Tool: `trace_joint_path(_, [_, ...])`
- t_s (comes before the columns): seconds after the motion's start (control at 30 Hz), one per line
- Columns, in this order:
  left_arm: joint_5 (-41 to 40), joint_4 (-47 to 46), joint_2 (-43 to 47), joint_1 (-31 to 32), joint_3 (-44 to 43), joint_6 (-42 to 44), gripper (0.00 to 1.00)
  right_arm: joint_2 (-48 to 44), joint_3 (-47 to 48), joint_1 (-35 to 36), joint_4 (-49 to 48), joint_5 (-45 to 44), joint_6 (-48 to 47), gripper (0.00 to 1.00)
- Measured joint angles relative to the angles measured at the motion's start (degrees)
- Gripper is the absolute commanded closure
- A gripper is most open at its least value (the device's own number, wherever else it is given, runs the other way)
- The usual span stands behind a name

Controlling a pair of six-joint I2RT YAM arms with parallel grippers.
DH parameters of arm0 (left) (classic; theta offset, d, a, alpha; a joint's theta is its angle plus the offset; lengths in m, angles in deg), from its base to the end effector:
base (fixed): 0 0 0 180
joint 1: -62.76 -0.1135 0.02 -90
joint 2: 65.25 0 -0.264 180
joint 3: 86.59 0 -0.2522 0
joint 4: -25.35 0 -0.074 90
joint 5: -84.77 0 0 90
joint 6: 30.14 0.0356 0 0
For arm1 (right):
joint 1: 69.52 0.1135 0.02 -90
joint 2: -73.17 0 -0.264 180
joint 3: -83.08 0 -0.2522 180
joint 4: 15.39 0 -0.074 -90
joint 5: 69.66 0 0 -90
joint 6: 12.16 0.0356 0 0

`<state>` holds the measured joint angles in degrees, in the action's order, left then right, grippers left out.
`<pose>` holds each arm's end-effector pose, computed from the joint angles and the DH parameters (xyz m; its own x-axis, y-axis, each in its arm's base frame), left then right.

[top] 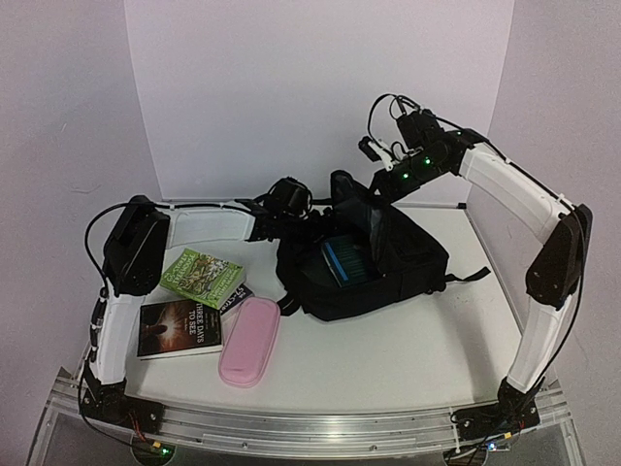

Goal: Pack the student bag
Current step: Place the book in the student bag, then pick up the book from the center of the board.

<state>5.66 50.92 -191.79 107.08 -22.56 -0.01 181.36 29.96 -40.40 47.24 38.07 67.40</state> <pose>0.3624 -0.3633 0.2151 -0.8996 -0.3086 -0.3090 0.0342 0.6555 -0.7544 0.3608 0.2134 0.3702 -0.4775 -0.4635 -0.7464 -0.7541 0.6522 0.0773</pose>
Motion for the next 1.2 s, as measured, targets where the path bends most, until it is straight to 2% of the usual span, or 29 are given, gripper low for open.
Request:
trace_joint_path(0.17, [-3.83, 4.46, 6.42, 0.0, 1.29, 4.8, 0.0, -0.2, -0.59, -0.97, -0.34, 0.21, -0.08, 1.0])
trace_joint_path(0.3, [-4.58, 6.51, 13.7, -0.75, 5.86, 8.07, 0.0, -0.71, -0.7, -2.92, -0.35, 0.43, -0.21, 1.0])
trace_joint_path(0.63, [-5.25, 11.69, 31.03, -12.41, 24.25, 12.18, 0.0, -2.09, -2.58, -7.52, -0.23, 2.2, -0.71, 1.0])
trace_joint_path(0.97, [-6.07, 15.87, 50.9, -19.88, 45.18, 13.04, 0.0, -2.12, -9.24, -4.06, -1.47, 9.17, 1.47, 0.98])
trace_joint_path(1.03, [-5.08, 15.84, 53.73, -23.65, 48.25, 13.03, 0.0, -1.92, -10.49, -2.65, -1.7, 9.83, 1.54, 0.92])
trace_joint_path(1.07, [-4.76, 15.86, 54.74, -25.74, 49.42, 13.02, 0.0, -1.67, -11.0, -1.99, -1.71, 10.12, 1.55, 0.86])
trace_joint_path(1.2, [-4.16, 15.79, 56.4, -31.14, 51.7, 13.44, 0.0, -0.18, -12.88, 0.57, -2.04, 10.74, 2.02, 0.53])
